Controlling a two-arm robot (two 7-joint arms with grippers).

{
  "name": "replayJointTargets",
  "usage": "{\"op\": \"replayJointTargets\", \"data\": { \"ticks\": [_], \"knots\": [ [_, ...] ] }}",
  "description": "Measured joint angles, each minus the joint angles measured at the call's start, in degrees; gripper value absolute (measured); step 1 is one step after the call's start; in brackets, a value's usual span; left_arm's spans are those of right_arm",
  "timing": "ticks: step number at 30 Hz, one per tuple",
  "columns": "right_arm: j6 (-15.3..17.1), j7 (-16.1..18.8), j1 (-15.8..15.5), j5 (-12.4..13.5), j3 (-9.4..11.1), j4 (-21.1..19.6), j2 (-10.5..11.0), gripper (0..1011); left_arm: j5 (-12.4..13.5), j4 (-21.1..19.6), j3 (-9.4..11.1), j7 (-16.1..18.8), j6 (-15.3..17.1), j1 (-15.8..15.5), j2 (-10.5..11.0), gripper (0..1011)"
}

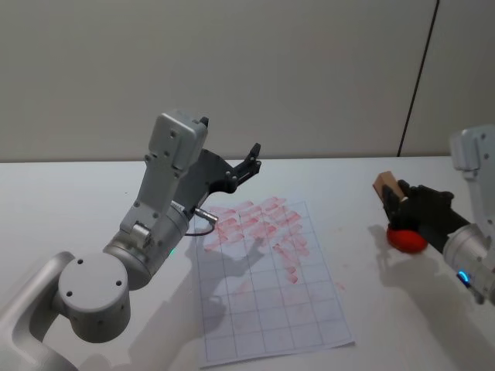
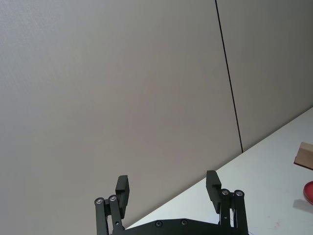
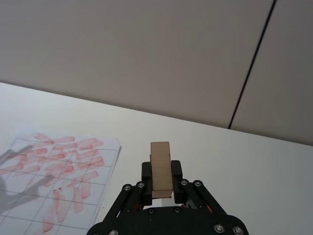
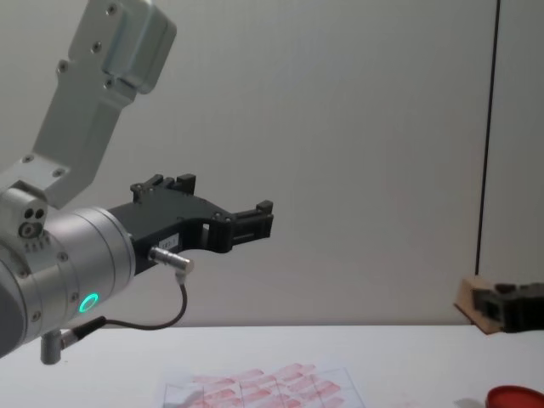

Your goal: Use the one hand to pick up the stamp and affix it onto the A4 paper.

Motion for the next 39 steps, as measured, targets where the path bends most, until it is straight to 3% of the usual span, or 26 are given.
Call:
{"op": "replayJointTargets", "data": {
  "ticks": [12, 27, 39],
  "knots": [
    [4.2, 2.5, -0.2, -2.5, -2.9, -1.4, -2.2, 216, 0.0, 0.0, 0.0, 0.0, 0.0, 0.0, 0.0, 1001],
    [9.5, 5.6, 0.6, -7.1, -7.1, 2.0, -5.5, 214, 0.0, 0.0, 0.0, 0.0, 0.0, 0.0, 0.0, 1002],
    [11.1, 6.7, 0.8, -8.4, -8.5, 4.2, -6.7, 216, 0.0, 0.0, 0.0, 0.0, 0.0, 0.0, 0.0, 1001]
  ]
}}
